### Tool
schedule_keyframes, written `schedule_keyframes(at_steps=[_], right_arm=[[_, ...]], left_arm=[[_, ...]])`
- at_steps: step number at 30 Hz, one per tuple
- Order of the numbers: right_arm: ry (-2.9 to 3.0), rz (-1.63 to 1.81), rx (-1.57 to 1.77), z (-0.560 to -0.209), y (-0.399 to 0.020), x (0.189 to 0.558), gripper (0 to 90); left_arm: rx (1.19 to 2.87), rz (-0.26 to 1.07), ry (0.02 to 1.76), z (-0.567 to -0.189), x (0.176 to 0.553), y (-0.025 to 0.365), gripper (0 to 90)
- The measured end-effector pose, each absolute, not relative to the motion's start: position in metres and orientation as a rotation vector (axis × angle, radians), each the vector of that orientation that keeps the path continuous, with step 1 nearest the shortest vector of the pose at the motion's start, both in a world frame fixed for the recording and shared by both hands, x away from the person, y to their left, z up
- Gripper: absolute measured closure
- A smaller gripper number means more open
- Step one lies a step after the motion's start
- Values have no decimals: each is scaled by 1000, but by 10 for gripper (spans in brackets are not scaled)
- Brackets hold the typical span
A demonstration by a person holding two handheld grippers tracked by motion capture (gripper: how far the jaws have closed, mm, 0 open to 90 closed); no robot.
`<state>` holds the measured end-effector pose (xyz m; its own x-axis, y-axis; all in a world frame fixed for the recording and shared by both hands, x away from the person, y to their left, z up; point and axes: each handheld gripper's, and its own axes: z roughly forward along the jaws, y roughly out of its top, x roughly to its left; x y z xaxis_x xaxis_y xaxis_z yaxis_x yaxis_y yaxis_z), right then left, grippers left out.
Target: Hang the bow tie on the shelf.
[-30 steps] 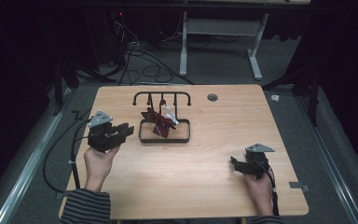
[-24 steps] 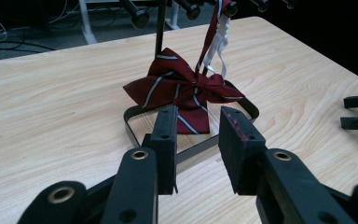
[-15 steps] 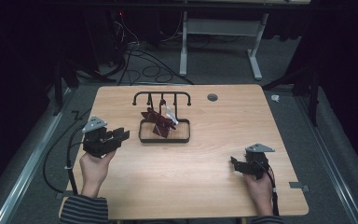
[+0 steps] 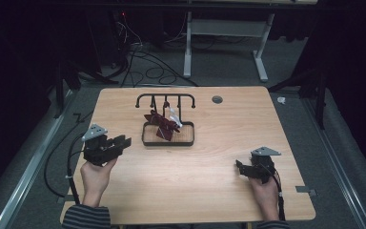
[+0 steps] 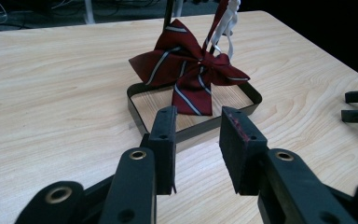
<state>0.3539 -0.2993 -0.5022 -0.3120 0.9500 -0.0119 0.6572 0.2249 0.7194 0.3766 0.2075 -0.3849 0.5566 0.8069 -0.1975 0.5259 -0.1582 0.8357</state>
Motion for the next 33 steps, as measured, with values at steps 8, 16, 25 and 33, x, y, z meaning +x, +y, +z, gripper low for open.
schedule_keyframes(at_steps=[8, 16, 25, 33], right_arm=[[2051, 860, 1477, -502, -299, 354, 279], [2051, 860, 1477, -502, -299, 354, 278], [2051, 861, 1477, -502, -299, 354, 279], [2051, 861, 1477, -502, -299, 354, 279]], left_arm=[[1823, 359, 1111, -391, 372, 209, 651], [1823, 351, 1128, -397, 369, 210, 638], [1829, 355, 1145, -402, 366, 212, 626], [1823, 347, 1163, -408, 363, 213, 617]])
